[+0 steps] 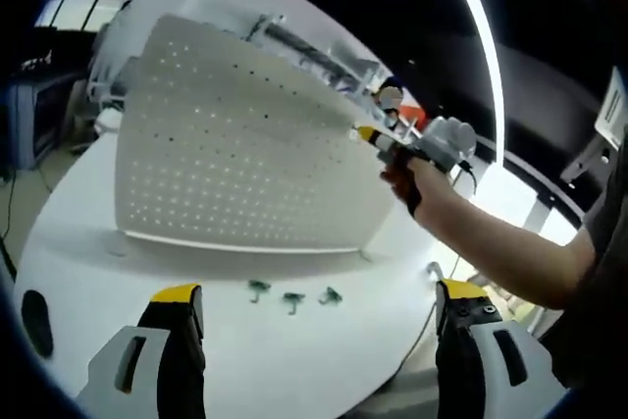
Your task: Insert the hook assembly into the mounting plate slot until the hook locks in place.
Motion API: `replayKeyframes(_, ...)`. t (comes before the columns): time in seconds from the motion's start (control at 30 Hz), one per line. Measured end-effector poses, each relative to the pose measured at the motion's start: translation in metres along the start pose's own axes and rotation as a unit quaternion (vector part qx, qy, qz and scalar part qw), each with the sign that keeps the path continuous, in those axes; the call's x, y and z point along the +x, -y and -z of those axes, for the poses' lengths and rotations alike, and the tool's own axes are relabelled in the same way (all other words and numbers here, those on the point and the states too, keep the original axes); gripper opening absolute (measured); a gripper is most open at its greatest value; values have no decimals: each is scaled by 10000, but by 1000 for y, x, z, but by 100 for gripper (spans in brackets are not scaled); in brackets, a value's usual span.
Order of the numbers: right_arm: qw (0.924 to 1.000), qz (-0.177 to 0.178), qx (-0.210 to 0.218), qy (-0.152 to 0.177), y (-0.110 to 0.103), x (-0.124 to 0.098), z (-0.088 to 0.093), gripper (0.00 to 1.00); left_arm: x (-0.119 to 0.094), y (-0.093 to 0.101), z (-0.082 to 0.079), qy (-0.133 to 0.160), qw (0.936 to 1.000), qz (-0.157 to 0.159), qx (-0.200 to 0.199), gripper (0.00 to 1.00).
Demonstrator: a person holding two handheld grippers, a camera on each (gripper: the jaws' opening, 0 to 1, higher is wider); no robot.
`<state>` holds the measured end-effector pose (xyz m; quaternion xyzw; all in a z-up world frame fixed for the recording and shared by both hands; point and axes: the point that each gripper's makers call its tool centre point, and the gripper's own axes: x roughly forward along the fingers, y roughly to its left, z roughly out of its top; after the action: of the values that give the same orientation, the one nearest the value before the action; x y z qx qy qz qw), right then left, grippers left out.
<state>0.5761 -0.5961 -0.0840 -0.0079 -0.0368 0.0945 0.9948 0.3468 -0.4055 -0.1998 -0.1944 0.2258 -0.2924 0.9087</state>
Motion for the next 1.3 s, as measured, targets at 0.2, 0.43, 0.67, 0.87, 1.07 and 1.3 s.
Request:
replayKeyframes(0.2, 9997, 188, -14, 132, 9, 2, -5, 0, 1, -3, 0, -9, 10000, -25, -34, 100)
replayKeyframes(0.43, 9995, 284, -77, 143, 14, 4, -4, 0, 3, -2, 2, -41, 10000, 10, -21, 100)
replayKeyframes(0.67, 9993, 364, 0, 118, 18, 6, 2, 0, 1, -7, 3, -66, 10000, -63, -29, 100)
replayKeyframes(0.87, 9991, 407, 20, 105, 19, 6, 6, 0, 0, -10, 4, -66, 9999, -113, -53, 100)
replayKeyframes(1.07, 9990, 442, 71, 92, 21, 6, 12, 0, -1, -10, 4, -68, 9999, -122, -62, 100)
replayKeyframes(1.3, 9990, 449, 74, 21, 21, 10, 16, 0, -3, -12, 4, -44, 9998, -149, -89, 100)
